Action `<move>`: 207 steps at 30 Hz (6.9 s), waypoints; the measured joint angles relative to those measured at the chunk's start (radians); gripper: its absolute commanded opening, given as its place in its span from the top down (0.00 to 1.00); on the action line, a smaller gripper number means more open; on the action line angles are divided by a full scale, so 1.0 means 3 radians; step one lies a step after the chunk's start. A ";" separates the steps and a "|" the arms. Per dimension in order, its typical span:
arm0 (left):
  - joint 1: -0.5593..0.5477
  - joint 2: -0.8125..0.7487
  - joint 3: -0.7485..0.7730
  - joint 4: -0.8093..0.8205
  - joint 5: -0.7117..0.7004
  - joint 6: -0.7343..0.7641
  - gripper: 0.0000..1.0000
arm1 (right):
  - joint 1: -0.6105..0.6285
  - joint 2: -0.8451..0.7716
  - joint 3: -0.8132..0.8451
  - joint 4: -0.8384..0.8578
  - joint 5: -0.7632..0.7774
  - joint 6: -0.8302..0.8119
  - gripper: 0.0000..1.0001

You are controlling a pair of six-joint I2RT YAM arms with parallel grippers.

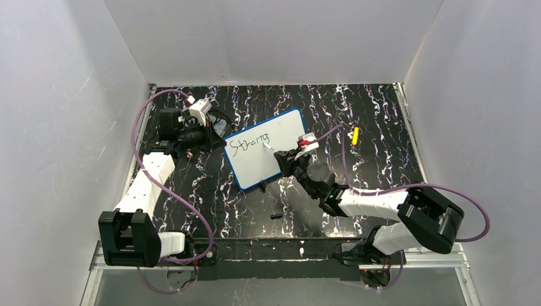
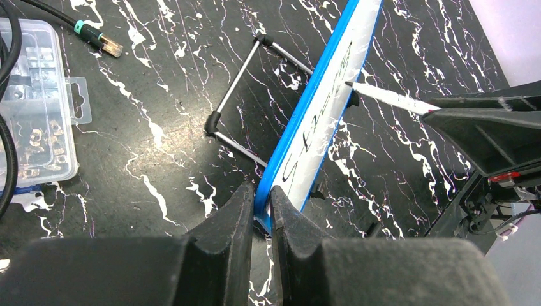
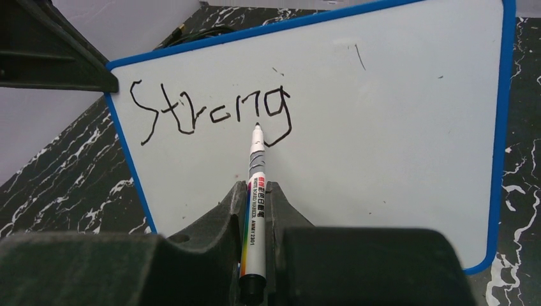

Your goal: Write a sentence on the whiteboard

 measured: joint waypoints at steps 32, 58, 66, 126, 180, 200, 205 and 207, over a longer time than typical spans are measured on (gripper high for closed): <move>0.0000 -0.0001 0.0000 -0.0005 0.0017 0.0000 1.00 | -0.1086 -0.1130 0.0196 -0.1322 -0.1176 -0.0094 0.99; -0.0001 -0.0001 0.0000 -0.0008 0.0015 0.0001 1.00 | -0.1582 -0.0440 0.0314 -0.0797 -0.2113 0.0158 0.99; -0.0001 -0.0001 0.0000 -0.0008 0.0015 0.0000 1.00 | -0.1583 -0.0370 0.0318 -0.0799 -0.2118 0.0158 0.99; -0.0008 0.0000 0.0000 -0.0064 0.0024 0.0000 1.00 | -0.1555 -0.0186 0.0376 -0.0697 -0.1982 0.0155 0.99; -0.0008 0.0000 0.0000 -0.0067 0.0027 0.0000 1.00 | -0.1550 -0.0192 0.0210 -0.0549 -0.1836 0.0261 0.99; -0.0011 0.0000 0.0000 -0.0070 0.0043 0.0000 1.00 | -0.1548 -0.0365 0.0214 -0.0441 -0.1827 0.0248 0.99; -0.0011 0.0000 0.0000 -0.0071 0.0047 0.0000 1.00 | -0.1549 -0.0258 0.0298 -0.0422 -0.1850 0.0247 0.99; -0.0011 0.0000 0.0000 -0.0071 0.0048 0.0000 1.00 | -0.1549 -0.0198 0.0318 -0.0403 -0.1851 0.0247 0.99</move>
